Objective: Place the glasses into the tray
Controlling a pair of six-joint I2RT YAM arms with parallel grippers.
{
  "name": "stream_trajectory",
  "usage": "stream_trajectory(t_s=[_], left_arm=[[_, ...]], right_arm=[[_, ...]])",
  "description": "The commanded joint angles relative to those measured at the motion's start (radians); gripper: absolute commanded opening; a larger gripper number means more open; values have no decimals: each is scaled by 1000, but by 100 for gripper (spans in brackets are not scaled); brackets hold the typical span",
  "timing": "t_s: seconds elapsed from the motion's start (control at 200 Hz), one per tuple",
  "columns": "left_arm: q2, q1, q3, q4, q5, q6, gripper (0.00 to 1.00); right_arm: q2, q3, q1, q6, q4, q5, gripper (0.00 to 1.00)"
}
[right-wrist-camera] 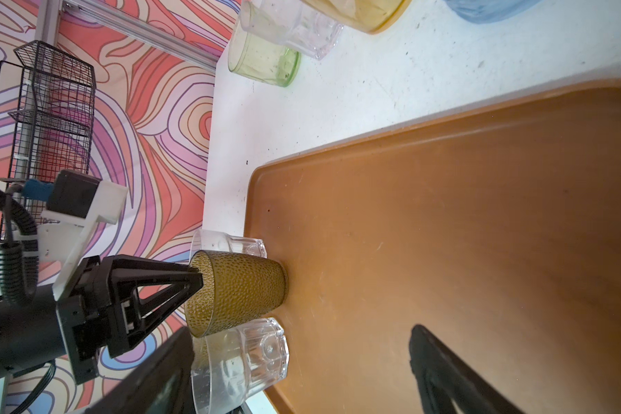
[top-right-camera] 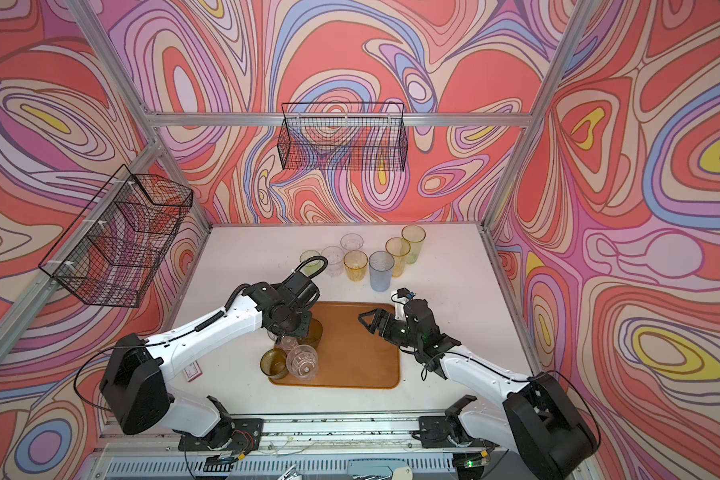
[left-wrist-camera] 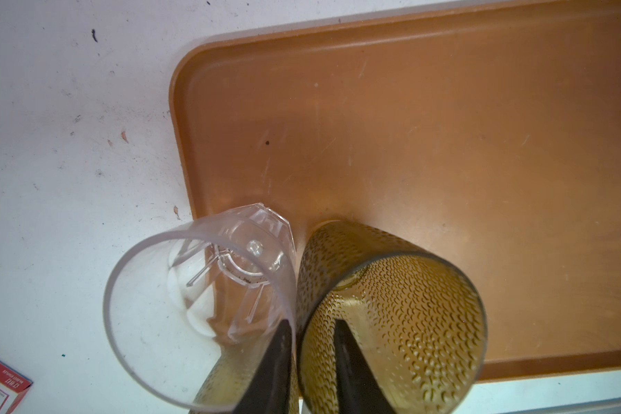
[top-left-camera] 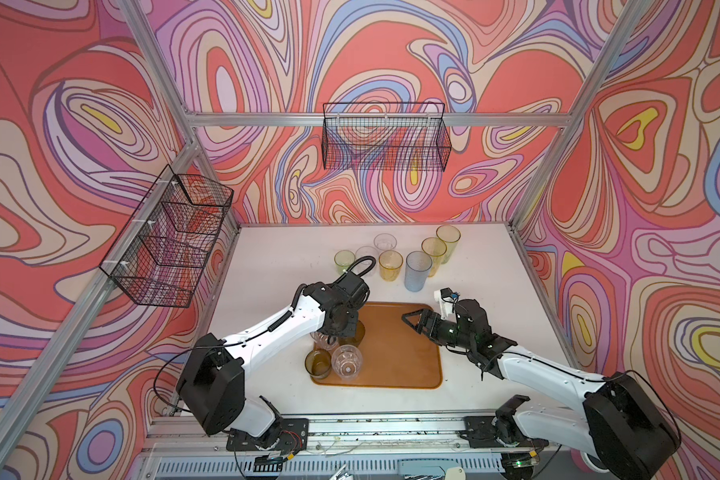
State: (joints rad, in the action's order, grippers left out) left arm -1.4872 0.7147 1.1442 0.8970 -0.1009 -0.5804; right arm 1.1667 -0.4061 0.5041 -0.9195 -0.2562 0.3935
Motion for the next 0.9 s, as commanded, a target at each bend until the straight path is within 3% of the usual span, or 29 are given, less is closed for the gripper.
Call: stream_trajectory(t_s=[0.0, 0.326, 0.896], left_arm=[[23, 8, 35, 34, -7, -6, 33], [49, 8, 57, 57, -37, -5, 44], [13, 9, 11, 8, 14, -15, 20]], right_arm=[[6, 0, -4, -5, -20, 7, 97], [-1, 2, -4, -7, -14, 5, 97], [-1, 1, -6, -9, -7, 1, 96]])
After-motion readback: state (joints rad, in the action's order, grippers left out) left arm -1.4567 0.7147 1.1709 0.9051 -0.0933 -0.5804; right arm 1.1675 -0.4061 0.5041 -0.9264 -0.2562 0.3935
